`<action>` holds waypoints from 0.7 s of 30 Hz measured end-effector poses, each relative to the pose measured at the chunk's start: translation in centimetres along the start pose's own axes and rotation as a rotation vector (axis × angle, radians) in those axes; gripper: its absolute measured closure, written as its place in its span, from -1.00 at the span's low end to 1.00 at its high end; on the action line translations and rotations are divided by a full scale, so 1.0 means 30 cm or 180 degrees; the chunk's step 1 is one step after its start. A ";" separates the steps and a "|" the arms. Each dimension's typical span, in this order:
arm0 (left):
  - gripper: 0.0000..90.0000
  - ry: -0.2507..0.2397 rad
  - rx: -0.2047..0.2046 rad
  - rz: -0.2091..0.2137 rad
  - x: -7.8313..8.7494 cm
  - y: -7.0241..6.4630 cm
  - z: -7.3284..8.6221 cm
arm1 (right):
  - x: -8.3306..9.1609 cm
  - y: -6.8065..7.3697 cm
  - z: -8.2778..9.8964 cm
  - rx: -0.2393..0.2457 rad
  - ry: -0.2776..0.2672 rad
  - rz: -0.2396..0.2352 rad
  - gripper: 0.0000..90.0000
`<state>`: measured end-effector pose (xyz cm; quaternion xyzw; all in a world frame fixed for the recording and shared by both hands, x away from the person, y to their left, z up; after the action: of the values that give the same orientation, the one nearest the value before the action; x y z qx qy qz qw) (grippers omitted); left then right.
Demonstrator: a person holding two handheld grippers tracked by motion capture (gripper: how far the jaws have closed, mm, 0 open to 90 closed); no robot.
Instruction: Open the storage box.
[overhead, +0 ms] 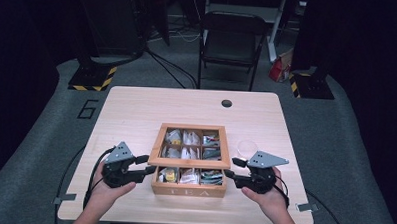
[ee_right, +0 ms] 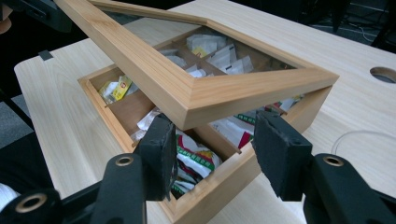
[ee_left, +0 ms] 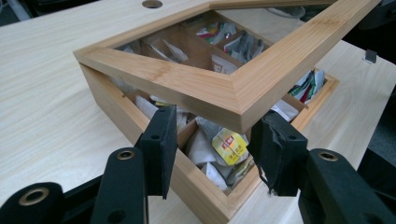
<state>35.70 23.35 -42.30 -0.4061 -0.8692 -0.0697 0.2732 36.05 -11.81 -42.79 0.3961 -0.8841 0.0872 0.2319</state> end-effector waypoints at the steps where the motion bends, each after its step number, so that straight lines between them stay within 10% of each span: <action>1: 0.14 -0.0032 0.0002 -0.0013 0.001 0.001 -0.006 | 0.001 0.001 -0.007 0.0003 -0.0010 -0.0003 0.09; 12: 0.13 -0.0067 -0.0303 -0.0169 0.009 -0.001 -0.067 | 0.004 -0.006 -0.078 0.0114 -0.0005 -0.0031 0.10; 21: 0.14 -0.0088 -0.0262 -0.0113 0.016 0.014 -0.094 | 0.006 -0.015 -0.109 0.0074 0.0025 -0.0025 0.11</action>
<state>36.94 22.97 -39.72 -0.4025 -0.8764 -0.1046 0.2431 37.38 -11.13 -39.85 0.4019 -0.8806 0.0981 0.2310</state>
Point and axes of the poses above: each handheld gripper's, and its own axes: x roughly backward along the jaws, z roughly out of its underside, y roughly to its left, the point moved 4 cm from there along -x, roughly forward along the jaws, and after that the axes turned 2 degrees about z, right-handed, at the moved point
